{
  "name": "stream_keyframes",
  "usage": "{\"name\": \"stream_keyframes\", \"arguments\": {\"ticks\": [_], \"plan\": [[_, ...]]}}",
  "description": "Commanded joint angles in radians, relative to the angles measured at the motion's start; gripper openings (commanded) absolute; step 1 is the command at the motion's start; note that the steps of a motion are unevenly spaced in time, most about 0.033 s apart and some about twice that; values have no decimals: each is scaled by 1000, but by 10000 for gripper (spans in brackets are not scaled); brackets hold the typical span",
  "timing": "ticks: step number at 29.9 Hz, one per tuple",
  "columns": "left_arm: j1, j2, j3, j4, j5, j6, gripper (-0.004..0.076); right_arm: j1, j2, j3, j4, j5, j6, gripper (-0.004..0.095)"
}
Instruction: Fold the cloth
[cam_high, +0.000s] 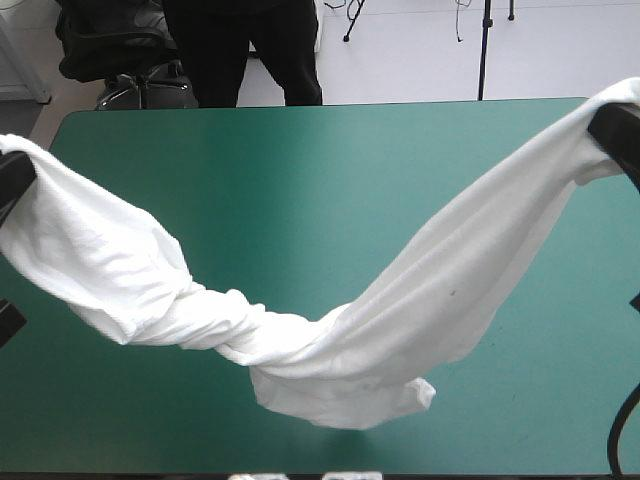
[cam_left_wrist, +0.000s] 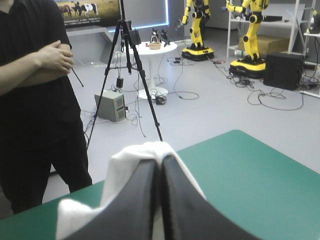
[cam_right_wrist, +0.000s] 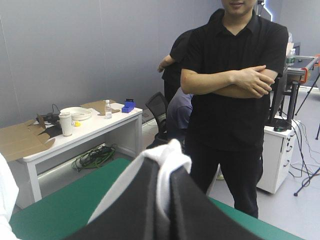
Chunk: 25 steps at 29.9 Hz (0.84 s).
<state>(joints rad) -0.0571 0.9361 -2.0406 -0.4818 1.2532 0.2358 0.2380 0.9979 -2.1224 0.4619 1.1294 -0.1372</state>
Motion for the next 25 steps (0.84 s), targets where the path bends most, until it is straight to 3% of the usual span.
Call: {"name": "stream_keyframes", "arguments": {"ticks": [1, 5, 13, 19, 22, 25], "plan": [[-2, 8, 32, 7, -53, -34, -9, 24, 10, 22, -70, -59, 23, -17], [-2, 8, 147, 93, -46, -74, -9, 24, 10, 163, -195, -48, 65, -17], [-2, 82, 445, 171, -115, -96, -9, 24, 127, 493, -388, -160, 95, -17], [-2, 237, 614, 255, -234, -106, -9, 22, 351, 532, -479, -282, 102, -17], [-2, 348, 641, 307, -302, -114, -9, 22, 467, 526, -514, -362, 102, -17], [-2, 454, 641, 315, -352, -114, -9, 22, 580, 506, -527, -375, 107, -17]]}}
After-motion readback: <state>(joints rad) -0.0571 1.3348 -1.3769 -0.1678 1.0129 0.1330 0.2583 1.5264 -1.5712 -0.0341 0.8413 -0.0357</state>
